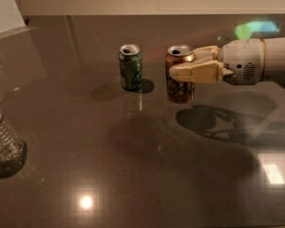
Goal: Place orange can upright
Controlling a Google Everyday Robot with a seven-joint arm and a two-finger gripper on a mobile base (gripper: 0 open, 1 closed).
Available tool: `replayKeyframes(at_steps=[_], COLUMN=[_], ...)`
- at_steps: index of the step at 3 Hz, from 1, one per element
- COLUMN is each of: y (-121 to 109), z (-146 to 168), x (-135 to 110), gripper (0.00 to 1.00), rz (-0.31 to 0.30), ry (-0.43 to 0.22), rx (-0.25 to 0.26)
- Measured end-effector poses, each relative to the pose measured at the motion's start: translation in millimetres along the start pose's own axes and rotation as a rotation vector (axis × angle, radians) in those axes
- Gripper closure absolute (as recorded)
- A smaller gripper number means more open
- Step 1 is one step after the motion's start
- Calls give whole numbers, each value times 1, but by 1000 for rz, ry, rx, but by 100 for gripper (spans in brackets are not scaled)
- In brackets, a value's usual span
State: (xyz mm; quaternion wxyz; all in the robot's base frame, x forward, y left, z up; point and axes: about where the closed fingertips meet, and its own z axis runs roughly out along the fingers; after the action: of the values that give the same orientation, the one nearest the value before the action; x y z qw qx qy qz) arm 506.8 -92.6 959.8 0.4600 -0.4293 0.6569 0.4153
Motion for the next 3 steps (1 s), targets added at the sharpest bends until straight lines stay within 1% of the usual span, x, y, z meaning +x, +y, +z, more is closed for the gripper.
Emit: replayKeyframes(at_steps=[1, 2, 3], y=[-2, -5, -6], z=[-4, -6, -7], x=[12, 26, 36], gripper=[100, 100, 100], rz=[-16, -21, -35], ry=[-1, -18, -56], rx=[12, 7, -11])
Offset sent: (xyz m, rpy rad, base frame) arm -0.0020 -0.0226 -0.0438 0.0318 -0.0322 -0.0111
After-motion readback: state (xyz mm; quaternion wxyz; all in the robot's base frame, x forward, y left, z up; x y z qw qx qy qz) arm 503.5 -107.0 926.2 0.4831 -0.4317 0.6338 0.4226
